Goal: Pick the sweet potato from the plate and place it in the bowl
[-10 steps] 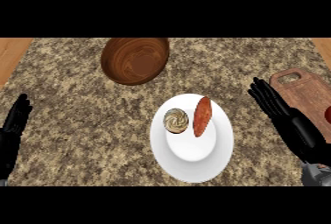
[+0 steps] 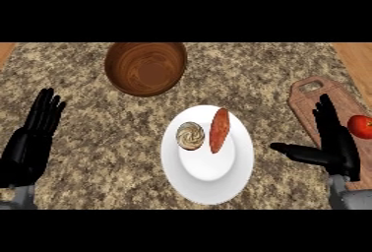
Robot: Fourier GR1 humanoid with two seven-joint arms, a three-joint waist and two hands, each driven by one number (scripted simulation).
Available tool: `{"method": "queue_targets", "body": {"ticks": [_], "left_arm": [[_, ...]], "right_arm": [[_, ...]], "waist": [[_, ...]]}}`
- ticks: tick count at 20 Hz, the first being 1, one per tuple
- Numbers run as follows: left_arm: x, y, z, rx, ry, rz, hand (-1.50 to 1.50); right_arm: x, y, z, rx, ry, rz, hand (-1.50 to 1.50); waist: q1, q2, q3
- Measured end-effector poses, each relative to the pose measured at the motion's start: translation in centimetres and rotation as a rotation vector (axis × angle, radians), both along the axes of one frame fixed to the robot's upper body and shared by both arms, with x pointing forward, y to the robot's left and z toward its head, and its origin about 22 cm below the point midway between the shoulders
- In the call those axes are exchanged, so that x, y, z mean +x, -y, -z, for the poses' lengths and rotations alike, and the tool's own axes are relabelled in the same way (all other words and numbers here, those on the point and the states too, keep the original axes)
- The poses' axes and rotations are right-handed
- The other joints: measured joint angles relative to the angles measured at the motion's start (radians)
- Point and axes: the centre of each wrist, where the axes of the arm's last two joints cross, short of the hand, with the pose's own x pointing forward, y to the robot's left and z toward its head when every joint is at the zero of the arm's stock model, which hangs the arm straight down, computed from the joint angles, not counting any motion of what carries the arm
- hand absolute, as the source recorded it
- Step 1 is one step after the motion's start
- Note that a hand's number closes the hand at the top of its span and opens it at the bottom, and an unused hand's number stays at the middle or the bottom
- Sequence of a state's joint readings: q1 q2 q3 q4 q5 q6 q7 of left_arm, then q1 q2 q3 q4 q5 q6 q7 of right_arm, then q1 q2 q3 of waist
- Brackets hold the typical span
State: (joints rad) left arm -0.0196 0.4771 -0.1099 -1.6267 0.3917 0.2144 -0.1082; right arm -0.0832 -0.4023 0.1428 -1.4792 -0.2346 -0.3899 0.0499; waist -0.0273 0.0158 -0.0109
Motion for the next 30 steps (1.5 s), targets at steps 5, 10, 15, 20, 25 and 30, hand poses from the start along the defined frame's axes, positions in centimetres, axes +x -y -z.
{"method": "queue_targets", "body": {"ticks": [5,10,15,20,25,30], "left_arm": [[1.4,1.4,-0.9,-0.111,0.001,0.072,0.00],[2.1,1.1,-1.3,-0.150,-0.006,0.103,0.00],[2.6,1.4,-1.5,-0.159,-0.012,0.125,0.00],[2.8,1.8,-1.4,-0.166,-0.009,0.141,0.00],[2.9,1.4,-1.2,-0.172,-0.009,0.132,0.00],[3.1,1.2,-1.6,-0.170,-0.014,0.122,0.00]], "right_arm": [[1.3,-2.2,1.2,-0.125,-0.021,0.304,-1.50],[3.9,-2.3,-0.5,-0.315,-0.122,0.355,-1.50],[5.9,-2.0,-2.6,-0.439,-0.433,0.181,-1.50],[7.4,-4.6,-4.9,-0.473,-0.754,-0.085,-1.50],[10.1,-7.4,-9.6,-0.465,-0.848,-0.249,-1.50],[12.0,-9.6,-11.7,-0.453,-0.868,-0.292,-1.50]], "waist": [[0.020,-0.007,0.004],[0.035,-0.013,0.004],[0.053,-0.012,0.003],[0.069,-0.012,0.004],[0.059,-0.014,0.007],[0.048,-0.015,0.009]]}}
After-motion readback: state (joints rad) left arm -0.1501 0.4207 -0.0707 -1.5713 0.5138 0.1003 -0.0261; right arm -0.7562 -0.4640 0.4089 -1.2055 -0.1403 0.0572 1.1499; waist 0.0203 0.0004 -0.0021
